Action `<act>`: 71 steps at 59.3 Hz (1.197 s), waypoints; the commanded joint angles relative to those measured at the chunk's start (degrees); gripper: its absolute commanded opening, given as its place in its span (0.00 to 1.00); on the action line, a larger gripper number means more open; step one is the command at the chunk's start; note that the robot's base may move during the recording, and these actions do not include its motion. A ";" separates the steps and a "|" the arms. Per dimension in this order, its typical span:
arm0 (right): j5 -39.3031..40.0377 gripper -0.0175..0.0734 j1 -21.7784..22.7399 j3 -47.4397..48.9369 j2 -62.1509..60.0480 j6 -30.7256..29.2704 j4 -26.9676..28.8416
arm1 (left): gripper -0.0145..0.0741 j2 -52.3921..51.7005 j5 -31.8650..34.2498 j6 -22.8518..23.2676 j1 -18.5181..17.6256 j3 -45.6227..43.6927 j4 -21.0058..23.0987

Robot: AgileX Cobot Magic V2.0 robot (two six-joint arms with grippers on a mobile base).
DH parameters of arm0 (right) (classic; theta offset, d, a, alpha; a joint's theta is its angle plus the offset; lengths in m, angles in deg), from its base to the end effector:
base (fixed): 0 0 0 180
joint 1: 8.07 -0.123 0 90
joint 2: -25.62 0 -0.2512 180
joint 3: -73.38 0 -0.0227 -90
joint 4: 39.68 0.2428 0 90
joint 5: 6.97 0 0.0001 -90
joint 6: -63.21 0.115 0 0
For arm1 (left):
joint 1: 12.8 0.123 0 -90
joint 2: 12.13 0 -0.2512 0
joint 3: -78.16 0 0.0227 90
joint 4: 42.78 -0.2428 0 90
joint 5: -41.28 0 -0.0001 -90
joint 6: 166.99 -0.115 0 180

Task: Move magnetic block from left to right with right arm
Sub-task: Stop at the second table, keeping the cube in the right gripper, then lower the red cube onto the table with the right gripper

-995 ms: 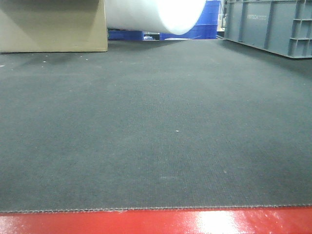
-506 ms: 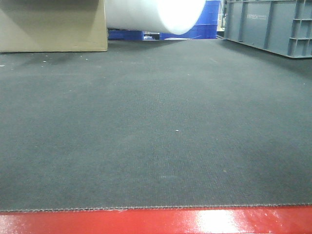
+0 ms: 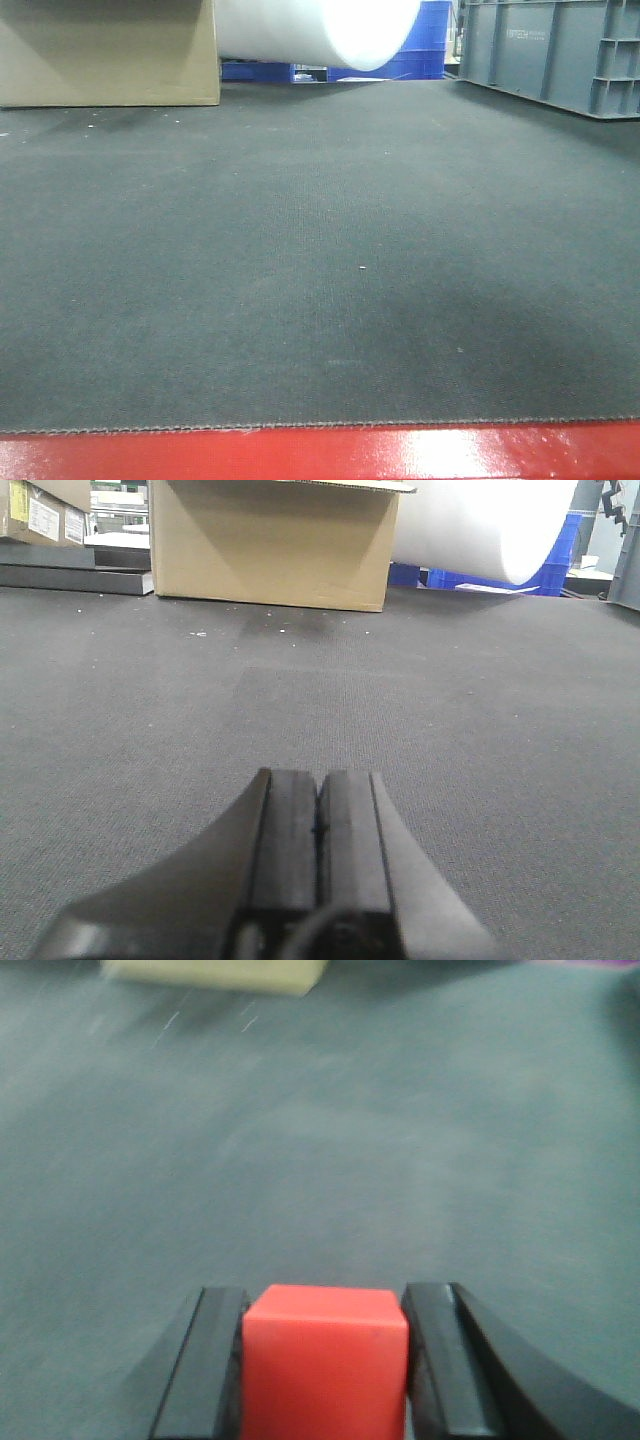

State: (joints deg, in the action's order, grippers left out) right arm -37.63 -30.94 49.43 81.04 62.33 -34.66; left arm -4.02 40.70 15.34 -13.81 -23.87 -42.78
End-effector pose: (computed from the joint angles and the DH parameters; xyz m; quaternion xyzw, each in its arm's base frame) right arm 0.1821 0.0824 0.3577 -0.1508 0.8047 0.1484 0.5547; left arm 0.1068 -0.0019 0.2043 -0.0079 0.6862 -0.0212 0.7271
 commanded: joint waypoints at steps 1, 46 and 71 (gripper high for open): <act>5.22 0.35 -2.94 5.00 6.47 -2.59 1.28 | 0.03 -0.77 5.30 0.38 -0.17 0.53 0.00; 12.57 0.35 -9.62 14.96 51.01 -2.83 1.28 | 0.03 -0.77 5.30 0.38 -0.17 0.53 0.00; 10.16 0.90 -9.34 14.96 51.14 -2.83 1.23 | 0.03 -0.77 5.30 0.38 -0.17 0.53 0.00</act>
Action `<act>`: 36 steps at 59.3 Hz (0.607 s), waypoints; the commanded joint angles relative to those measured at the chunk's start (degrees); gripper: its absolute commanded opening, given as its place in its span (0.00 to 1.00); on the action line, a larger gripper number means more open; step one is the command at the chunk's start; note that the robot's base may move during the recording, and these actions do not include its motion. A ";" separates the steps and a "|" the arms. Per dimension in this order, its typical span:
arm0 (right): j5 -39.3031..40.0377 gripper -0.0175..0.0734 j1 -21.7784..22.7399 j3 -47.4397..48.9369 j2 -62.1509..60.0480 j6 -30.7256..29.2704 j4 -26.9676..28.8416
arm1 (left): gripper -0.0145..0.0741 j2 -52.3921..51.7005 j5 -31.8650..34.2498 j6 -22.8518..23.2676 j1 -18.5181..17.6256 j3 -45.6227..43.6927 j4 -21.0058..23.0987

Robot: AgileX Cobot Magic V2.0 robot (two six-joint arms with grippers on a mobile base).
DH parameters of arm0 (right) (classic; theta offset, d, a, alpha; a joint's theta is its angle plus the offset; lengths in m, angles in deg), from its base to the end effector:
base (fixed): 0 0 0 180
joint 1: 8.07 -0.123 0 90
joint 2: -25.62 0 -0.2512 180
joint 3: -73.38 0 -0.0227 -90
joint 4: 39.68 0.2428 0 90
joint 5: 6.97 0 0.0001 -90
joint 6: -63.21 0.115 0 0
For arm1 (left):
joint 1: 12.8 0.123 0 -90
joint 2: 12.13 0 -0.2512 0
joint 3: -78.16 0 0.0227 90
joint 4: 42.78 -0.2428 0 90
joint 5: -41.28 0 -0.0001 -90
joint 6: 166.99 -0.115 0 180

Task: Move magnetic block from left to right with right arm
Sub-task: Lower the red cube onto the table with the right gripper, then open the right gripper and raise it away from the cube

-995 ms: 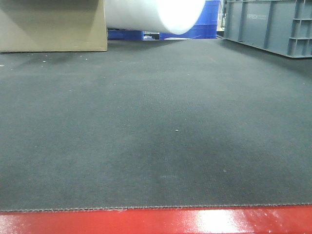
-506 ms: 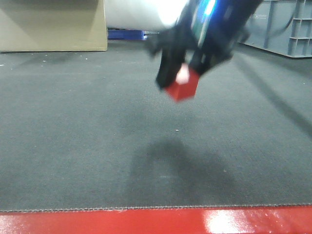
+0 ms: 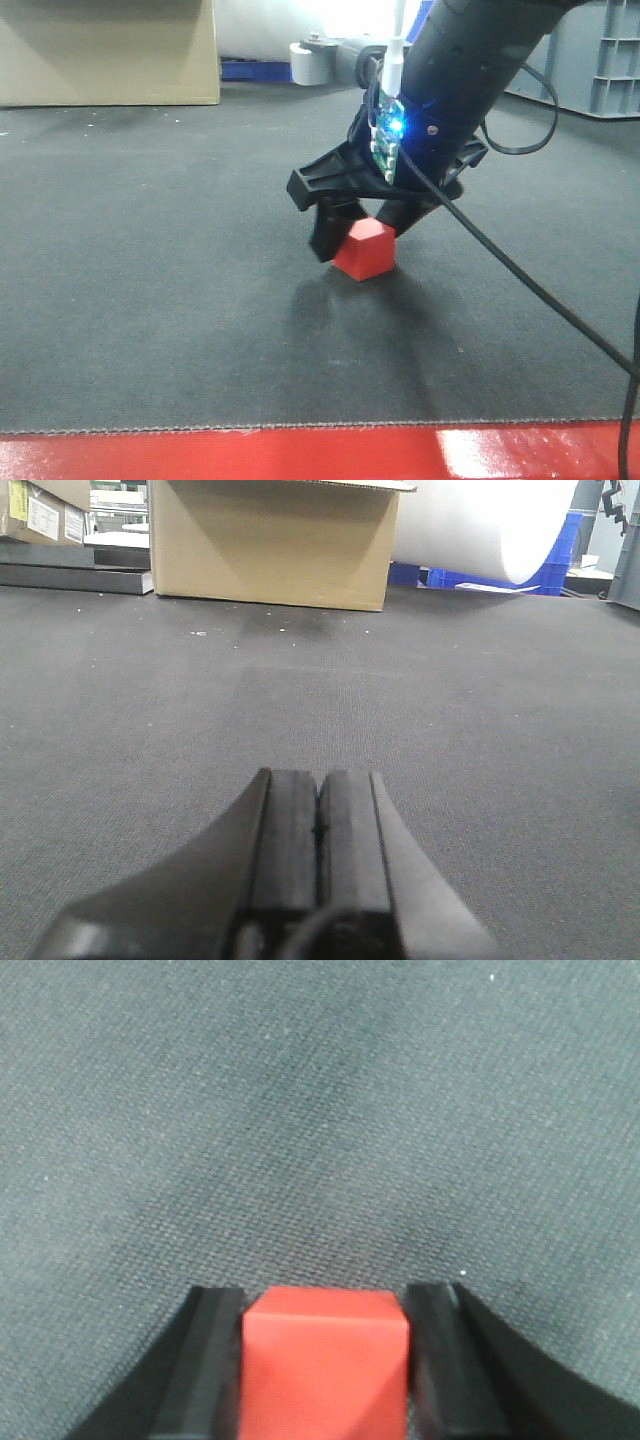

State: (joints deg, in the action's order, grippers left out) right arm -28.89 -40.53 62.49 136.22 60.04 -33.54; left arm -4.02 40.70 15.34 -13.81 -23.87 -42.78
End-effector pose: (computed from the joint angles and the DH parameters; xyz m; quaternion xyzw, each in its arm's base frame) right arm 0.3147 0.2056 0.1585 -0.2511 0.9151 0.1127 0.2945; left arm 0.1068 -0.0019 0.2043 -0.0079 0.6862 -0.0212 0.7271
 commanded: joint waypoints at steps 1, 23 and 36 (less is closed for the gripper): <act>1.08 0.89 0.27 1.90 -4.37 -0.53 0.10 | 0.03 -0.77 5.30 0.38 -0.17 0.53 0.00; -0.78 0.65 0.27 -4.59 -23.03 0.11 4.44 | 0.03 -0.77 5.30 0.38 -0.17 0.53 0.00; 3.51 0.30 0.27 -18.93 -39.91 0.11 4.44 | 0.03 -0.77 5.30 0.38 -0.17 0.53 0.00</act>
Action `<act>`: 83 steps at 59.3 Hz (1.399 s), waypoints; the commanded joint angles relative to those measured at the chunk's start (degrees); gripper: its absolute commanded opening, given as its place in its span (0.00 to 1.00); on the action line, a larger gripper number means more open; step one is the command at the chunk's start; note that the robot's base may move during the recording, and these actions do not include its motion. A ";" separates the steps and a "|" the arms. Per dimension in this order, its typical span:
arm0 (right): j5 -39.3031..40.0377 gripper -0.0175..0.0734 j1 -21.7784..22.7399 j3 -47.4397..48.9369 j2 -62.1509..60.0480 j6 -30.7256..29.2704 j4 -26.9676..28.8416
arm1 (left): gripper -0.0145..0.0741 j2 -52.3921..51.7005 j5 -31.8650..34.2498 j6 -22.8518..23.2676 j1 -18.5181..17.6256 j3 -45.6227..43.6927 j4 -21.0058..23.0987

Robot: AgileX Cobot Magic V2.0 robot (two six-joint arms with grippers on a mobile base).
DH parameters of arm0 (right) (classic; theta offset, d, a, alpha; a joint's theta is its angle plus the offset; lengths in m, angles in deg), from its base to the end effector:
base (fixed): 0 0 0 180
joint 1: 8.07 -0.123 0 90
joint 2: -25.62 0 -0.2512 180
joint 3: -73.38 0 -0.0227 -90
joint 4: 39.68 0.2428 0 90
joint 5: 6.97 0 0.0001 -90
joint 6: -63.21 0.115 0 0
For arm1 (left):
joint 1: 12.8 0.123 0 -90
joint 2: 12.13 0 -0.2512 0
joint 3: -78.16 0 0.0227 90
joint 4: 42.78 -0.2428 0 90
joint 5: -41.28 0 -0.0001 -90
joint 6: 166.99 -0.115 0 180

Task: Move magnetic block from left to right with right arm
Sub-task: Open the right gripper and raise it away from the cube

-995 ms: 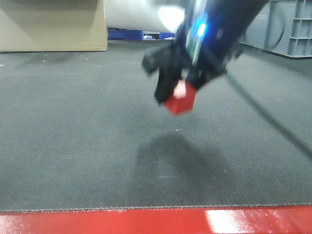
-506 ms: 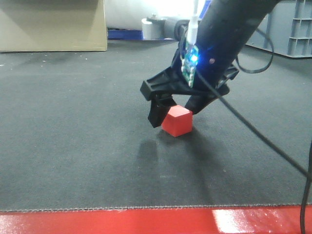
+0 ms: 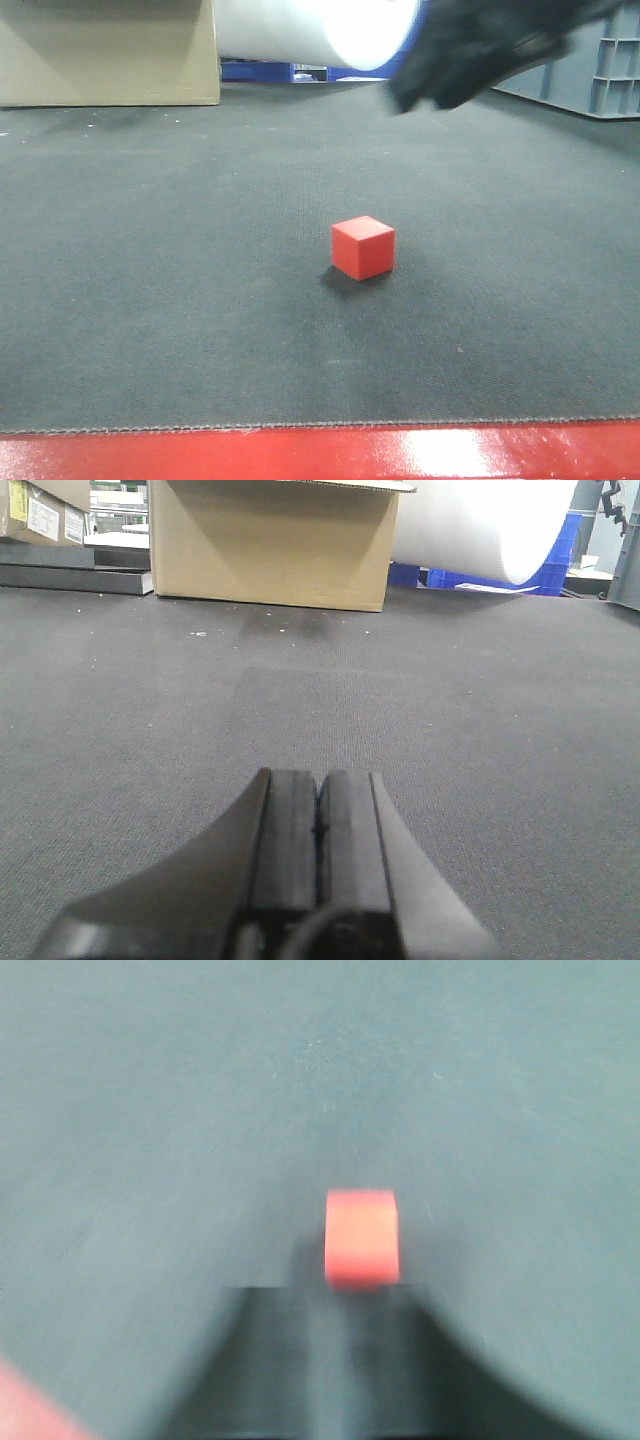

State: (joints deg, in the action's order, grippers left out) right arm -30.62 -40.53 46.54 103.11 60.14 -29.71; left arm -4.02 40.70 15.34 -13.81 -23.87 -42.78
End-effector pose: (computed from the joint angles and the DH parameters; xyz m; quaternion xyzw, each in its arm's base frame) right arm 0.2296 0.1555 0.2600 -0.2196 0.8698 0.1749 0.4058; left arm 0.1068 -0.0019 0.2043 -0.0079 0.6862 -0.0212 0.7271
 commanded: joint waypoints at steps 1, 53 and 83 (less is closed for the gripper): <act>5.57 0.28 0.27 -3.98 -8.64 0.01 0.61 | 0.03 -0.77 5.30 0.38 -0.17 0.53 0.00; 7.61 0.26 0.27 -21.12 -54.48 0.01 0.66 | 0.03 -0.77 5.30 0.38 -0.17 0.53 0.00; 11.71 0.26 12.62 -25.35 -55.11 0.01 -4.56 | 0.03 -0.77 5.30 0.38 -0.17 0.53 0.00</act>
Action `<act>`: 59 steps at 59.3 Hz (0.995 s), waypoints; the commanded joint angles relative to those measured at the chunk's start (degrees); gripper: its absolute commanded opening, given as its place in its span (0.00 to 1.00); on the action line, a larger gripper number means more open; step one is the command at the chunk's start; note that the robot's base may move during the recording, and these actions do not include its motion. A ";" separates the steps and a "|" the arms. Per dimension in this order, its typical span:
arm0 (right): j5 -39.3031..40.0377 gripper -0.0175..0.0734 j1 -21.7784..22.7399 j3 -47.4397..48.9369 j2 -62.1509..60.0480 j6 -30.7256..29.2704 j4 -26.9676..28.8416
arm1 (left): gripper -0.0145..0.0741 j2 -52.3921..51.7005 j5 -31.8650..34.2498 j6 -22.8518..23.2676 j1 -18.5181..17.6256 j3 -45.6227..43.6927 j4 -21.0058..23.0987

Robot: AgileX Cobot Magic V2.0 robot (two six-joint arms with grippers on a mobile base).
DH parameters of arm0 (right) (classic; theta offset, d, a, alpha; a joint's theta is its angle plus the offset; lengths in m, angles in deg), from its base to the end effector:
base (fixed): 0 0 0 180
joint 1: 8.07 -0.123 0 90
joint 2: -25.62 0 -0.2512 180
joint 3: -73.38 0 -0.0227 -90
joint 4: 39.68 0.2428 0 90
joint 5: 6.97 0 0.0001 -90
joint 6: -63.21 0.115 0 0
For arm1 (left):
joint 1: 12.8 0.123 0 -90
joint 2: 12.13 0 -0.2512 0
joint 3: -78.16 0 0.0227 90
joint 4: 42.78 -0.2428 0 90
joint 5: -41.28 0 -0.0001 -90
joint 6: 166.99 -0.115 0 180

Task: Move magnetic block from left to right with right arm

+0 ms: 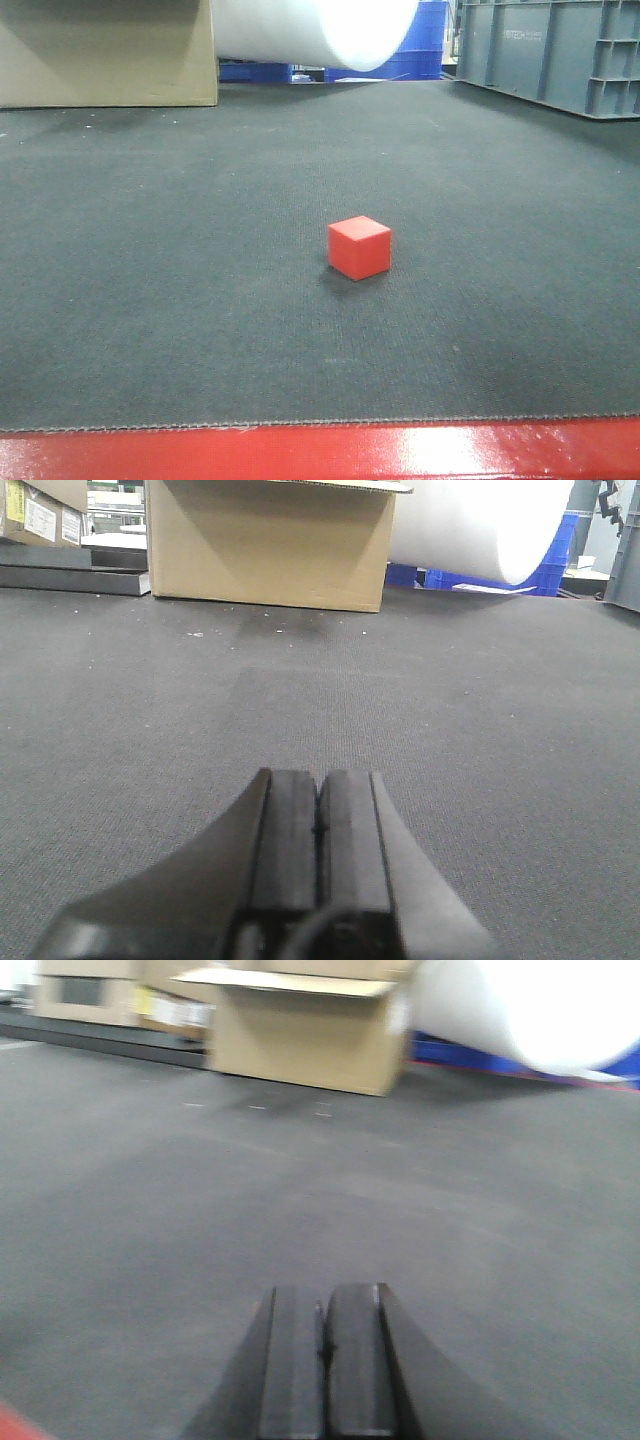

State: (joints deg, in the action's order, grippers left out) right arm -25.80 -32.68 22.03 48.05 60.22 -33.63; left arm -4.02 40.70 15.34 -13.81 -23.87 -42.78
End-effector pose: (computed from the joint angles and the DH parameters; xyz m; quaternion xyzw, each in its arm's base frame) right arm 0.0978 0.0491 0.3033 -0.1486 0.7070 0.1754 0.6688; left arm 0.1068 -0.0019 0.2043 -0.0079 0.6862 -0.0212 0.7271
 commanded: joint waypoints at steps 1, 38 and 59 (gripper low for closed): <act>7.44 0.26 5.74 -1.50 -0.38 -0.07 -0.57 | 0.03 -0.77 5.30 0.38 -0.17 0.53 0.00; 22.65 0.26 27.15 -26.40 -15.23 0.32 1.07 | 0.03 -0.77 5.30 0.38 -0.17 0.53 0.00; 22.10 0.26 27.82 -26.28 -15.23 0.32 1.07 | 0.03 -0.77 5.30 0.38 -0.17 0.53 0.00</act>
State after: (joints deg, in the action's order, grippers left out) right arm -9.20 -5.26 -4.50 33.97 60.49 -32.87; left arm -4.02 40.70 15.34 -13.81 -23.87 -42.78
